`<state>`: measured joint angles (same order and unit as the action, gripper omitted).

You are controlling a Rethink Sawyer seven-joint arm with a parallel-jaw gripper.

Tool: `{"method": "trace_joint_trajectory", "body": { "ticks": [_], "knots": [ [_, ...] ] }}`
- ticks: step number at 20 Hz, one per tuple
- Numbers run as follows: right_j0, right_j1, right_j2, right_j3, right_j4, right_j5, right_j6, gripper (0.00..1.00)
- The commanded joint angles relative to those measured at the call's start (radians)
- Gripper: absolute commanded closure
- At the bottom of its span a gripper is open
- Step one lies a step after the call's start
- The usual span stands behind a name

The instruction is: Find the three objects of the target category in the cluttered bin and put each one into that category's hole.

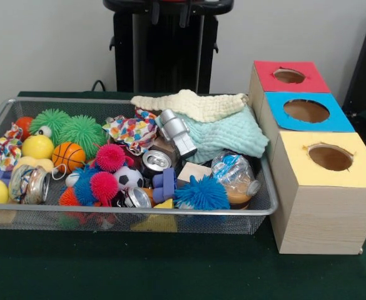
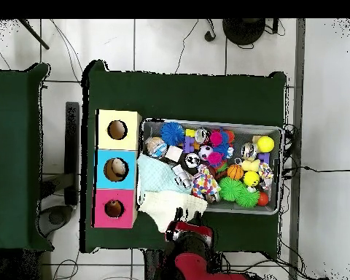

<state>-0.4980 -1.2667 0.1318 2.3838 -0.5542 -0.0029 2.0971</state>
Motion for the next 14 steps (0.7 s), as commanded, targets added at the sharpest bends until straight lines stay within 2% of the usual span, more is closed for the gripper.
{"method": "trace_joint_trajectory", "body": {
  "ticks": [1,7,14],
  "knots": [
    [-0.096,0.093,0.144,-0.077,-0.139,-0.09,-0.003,0.0],
    [-0.152,0.146,0.157,-0.096,-0.243,-0.14,-0.005,0.0],
    [-0.117,0.267,0.053,-0.165,-0.332,-0.251,-0.009,0.0]
  ]
}}
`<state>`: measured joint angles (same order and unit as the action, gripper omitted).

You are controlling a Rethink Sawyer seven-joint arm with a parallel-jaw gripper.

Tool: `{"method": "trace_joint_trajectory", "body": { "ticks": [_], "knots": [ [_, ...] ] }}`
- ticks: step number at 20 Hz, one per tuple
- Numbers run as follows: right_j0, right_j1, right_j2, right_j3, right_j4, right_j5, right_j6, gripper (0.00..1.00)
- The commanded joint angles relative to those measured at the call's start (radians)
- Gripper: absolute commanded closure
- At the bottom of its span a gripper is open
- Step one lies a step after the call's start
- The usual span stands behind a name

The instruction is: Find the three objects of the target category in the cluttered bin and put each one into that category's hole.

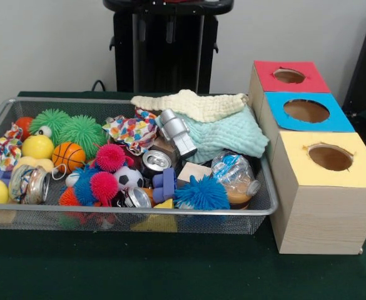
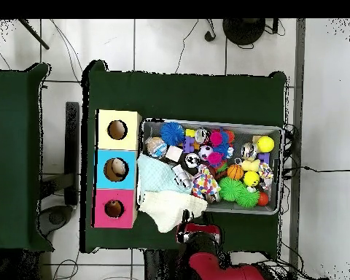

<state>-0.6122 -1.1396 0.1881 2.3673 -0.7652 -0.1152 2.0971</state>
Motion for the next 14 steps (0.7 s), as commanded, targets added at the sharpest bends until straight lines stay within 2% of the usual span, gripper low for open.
{"method": "trace_joint_trajectory", "body": {
  "ticks": [1,6,11,14],
  "knots": [
    [0.001,0.157,-0.015,-0.157,-0.13,-0.153,-0.011,0.0],
    [0.039,0.231,-0.113,-0.197,-0.149,-0.248,-0.043,0.0],
    [0.033,0.265,-0.177,-0.202,-0.187,-0.285,-0.058,0.0],
    [0.007,0.275,-0.181,-0.212,-0.231,-0.28,-0.056,0.0]
  ]
}}
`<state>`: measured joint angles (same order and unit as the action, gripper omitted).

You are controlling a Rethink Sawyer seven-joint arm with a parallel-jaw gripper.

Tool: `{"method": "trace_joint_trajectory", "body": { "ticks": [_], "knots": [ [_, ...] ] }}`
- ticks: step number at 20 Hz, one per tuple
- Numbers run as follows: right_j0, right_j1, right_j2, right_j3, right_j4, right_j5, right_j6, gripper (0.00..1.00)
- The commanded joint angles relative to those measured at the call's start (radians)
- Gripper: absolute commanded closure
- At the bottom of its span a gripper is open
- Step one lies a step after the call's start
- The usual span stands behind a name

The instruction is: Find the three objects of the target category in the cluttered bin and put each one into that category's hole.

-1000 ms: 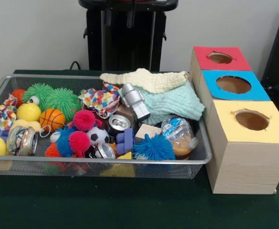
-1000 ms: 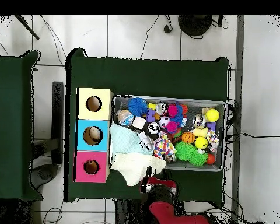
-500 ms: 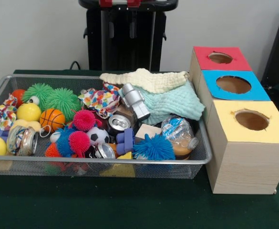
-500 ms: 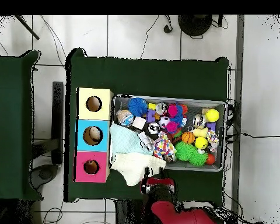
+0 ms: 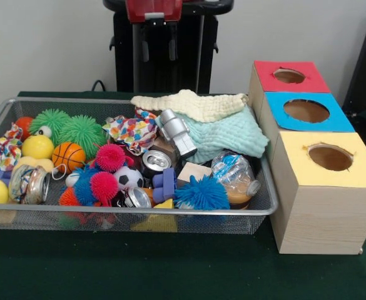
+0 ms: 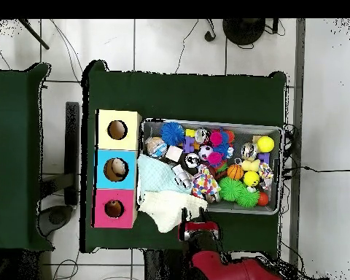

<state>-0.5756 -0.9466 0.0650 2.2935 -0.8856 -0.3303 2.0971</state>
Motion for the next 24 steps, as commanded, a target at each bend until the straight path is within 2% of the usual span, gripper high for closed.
{"method": "trace_joint_trajectory", "body": {
  "ticks": [1,4,11,18,24],
  "knots": [
    [-0.044,0.09,-0.051,-0.145,-0.129,-0.06,-0.051,0.0],
    [-0.059,0.122,-0.057,-0.167,-0.162,-0.063,-0.044,0.0],
    [-0.06,0.252,-0.128,-0.233,-0.158,-0.146,-0.08,0.0],
    [-0.037,0.37,-0.211,-0.319,-0.083,-0.272,-0.158,0.0],
    [-0.025,0.457,-0.237,-0.416,-0.09,-0.243,-0.138,0.0]
  ]
}}
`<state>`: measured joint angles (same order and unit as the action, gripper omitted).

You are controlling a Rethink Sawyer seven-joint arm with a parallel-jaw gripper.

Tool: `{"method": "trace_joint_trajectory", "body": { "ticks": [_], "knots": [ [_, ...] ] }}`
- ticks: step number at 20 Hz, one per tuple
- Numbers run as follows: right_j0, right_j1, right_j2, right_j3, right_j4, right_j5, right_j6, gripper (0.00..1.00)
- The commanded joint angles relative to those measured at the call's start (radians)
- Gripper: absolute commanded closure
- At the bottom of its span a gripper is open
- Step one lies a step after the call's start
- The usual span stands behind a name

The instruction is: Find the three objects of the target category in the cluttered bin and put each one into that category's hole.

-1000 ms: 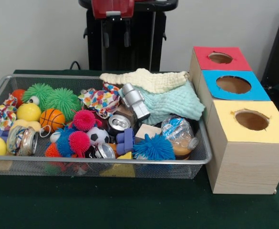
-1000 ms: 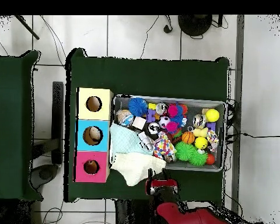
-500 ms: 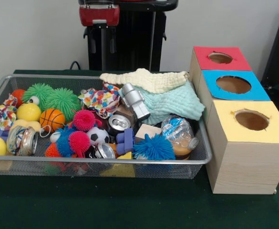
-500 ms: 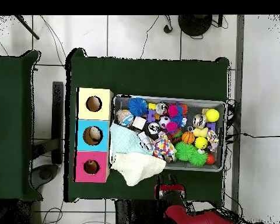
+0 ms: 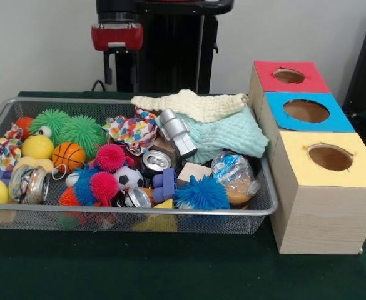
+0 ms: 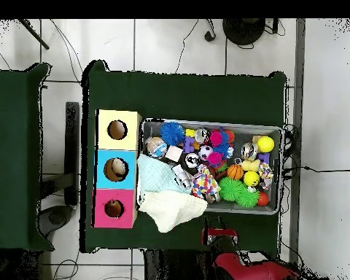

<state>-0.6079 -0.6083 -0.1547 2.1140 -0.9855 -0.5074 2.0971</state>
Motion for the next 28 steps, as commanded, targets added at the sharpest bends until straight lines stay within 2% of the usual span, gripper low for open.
{"method": "trace_joint_trajectory", "body": {
  "ticks": [1,7,10,11,14,19,22,25,28],
  "knots": [
    [0.005,0.122,-0.017,-0.247,-0.003,-0.057,-0.128,0.0],
    [-0.008,0.114,-0.01,-0.301,-0.078,-0.026,-0.085,0.0],
    [-0.018,0.118,0.027,-0.34,-0.143,0.014,-0.035,0.0],
    [-0.022,0.131,0.042,-0.356,-0.166,0.028,-0.019,0.0],
    [-0.053,0.195,0.132,-0.411,-0.303,0.123,0.098,0.0],
    [-0.089,0.283,0.226,-0.463,-0.451,0.241,0.244,0.0],
    [-0.099,0.308,0.25,-0.481,-0.482,0.285,0.271,0.0],
    [-0.11,0.321,0.269,-0.491,-0.481,0.331,0.258,0.0],
    [-0.151,0.341,0.33,-0.487,-0.517,0.395,0.285,0.0]
  ]
}}
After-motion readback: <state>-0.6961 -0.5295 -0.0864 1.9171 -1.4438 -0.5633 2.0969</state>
